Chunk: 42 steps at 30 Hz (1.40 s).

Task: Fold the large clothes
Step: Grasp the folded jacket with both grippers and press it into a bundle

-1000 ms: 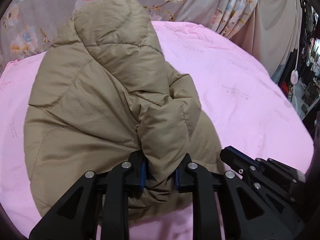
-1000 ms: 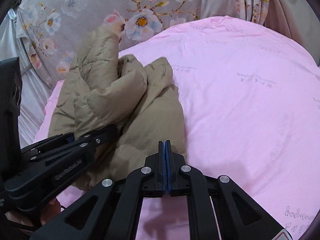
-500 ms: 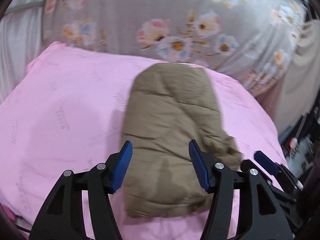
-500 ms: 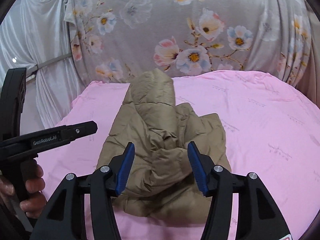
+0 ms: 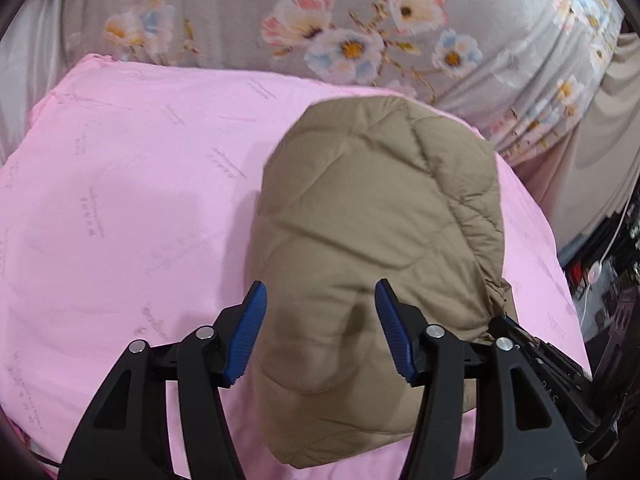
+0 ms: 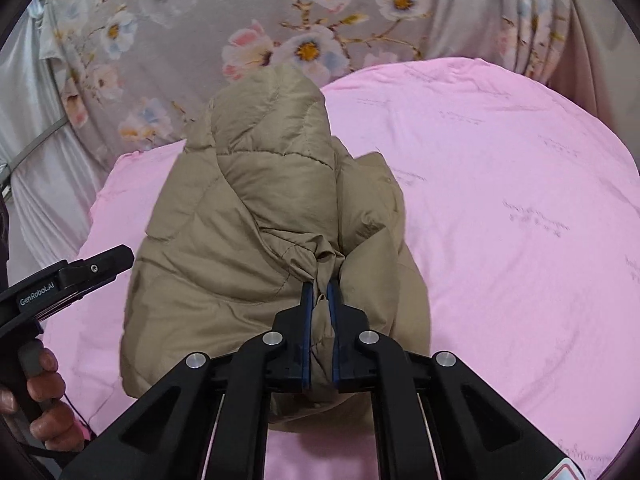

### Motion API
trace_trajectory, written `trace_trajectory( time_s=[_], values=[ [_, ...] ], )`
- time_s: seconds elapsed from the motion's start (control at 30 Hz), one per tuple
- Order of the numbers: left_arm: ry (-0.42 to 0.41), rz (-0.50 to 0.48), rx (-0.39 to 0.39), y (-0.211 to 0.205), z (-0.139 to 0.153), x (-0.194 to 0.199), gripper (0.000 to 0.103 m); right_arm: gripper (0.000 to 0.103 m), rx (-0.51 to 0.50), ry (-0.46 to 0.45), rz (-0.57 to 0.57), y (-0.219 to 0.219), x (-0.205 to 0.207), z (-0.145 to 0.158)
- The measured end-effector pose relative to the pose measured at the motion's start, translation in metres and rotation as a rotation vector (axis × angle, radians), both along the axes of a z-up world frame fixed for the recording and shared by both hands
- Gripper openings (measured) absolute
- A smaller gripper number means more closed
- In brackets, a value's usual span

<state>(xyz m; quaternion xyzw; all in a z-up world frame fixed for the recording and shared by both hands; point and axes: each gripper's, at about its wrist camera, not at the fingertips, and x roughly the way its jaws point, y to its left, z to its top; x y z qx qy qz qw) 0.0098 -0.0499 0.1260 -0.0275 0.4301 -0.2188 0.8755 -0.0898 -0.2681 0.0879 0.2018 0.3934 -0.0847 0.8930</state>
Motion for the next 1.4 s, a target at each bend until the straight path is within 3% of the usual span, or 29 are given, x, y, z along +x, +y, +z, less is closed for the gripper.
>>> trace_trajectory(
  time_s=[0.07,0.23,0.53,1.23,1.33,1.4],
  values=[
    [0.024,-0.018,0.015,-0.012,-0.015,-0.001,0.053,0.006,-0.002,0.030,-0.015,-0.004,-0.001,-0.012],
    [-0.022,-0.008,0.097,-0.033,-0.028,-0.005,0.055,0.007,-0.019,0.070,-0.010,-0.002,0.008,-0.032],
    [-0.065,0.013,0.221,-0.055,-0.052,-0.001,0.058,0.008,-0.017,0.067,0.009,-0.004,0.021,-0.053],
    [-0.095,0.052,0.288,-0.068,-0.069,-0.002,0.059,0.007,-0.040,0.027,0.014,-0.005,0.021,-0.064],
    [-0.099,0.049,0.284,-0.067,-0.065,-0.005,0.059,0.008,-0.032,0.029,0.017,-0.005,0.016,-0.056],
    [-0.060,0.031,0.244,-0.057,-0.051,-0.006,0.059,0.012,-0.038,0.029,0.009,-0.004,0.007,-0.039]
  ],
)
